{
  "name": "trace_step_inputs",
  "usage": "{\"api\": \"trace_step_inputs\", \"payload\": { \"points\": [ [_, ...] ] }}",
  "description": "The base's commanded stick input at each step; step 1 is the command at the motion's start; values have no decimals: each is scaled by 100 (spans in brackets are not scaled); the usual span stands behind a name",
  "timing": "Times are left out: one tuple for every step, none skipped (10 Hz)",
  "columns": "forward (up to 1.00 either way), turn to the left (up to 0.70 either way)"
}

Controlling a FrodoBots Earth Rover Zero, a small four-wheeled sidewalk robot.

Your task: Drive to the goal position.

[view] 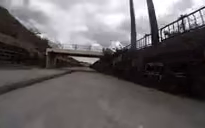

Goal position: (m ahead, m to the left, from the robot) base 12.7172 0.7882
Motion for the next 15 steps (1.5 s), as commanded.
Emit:
{"api": "trace_step_inputs", "payload": {
  "points": [
    [100,0],
    [100,0],
    [100,0],
    [100,0],
    [100,0],
    [100,0],
    [100,0],
    [100,0],
    [100,0],
    [100,0],
    [100,0],
    [100,0],
    [100,0],
    [100,0],
    [100,0]
  ]
}}
